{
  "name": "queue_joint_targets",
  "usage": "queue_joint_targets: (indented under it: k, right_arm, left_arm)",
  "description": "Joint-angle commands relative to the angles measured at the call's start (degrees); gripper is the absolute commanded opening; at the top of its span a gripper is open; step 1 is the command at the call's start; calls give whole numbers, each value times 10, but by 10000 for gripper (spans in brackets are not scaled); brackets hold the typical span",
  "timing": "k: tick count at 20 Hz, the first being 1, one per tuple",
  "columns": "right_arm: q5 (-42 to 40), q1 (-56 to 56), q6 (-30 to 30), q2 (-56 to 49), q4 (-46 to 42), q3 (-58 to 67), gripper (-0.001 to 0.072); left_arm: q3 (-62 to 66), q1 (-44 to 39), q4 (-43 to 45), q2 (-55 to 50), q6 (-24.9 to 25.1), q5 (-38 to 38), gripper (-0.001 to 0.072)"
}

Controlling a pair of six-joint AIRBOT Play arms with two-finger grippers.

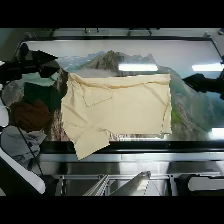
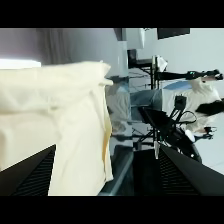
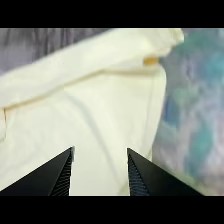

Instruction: Fold the shirts.

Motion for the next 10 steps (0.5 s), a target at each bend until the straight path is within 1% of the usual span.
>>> queue_joint_targets:
  k: [1,2,3,4,6,7,9,10]
  right_arm:
    - [104,-31,141,56,-210,-73,410]
    - [105,-31,163,70,-231,-111,543]
    - [104,-31,167,80,-228,-153,592]
    - [102,-30,165,83,-206,-194,591]
    - [81,-19,101,81,-124,-269,590]
    - [73,-9,73,77,-88,-298,589]
    - [57,20,60,65,-70,-323,587]
    - [52,35,60,56,-70,-323,562]
  left_arm:
    - [-120,21,175,99,-14,-61,694]
    - [-183,21,236,134,-12,-51,695]
    - [-239,21,287,163,-8,-38,695]
    - [-296,21,336,191,-6,-23,695]
    - [-398,21,401,235,-6,8,695]
    - [-443,21,414,252,-5,21,695]
    - [-518,21,428,274,-5,44,695]
    - [-544,21,436,277,-5,52,695]
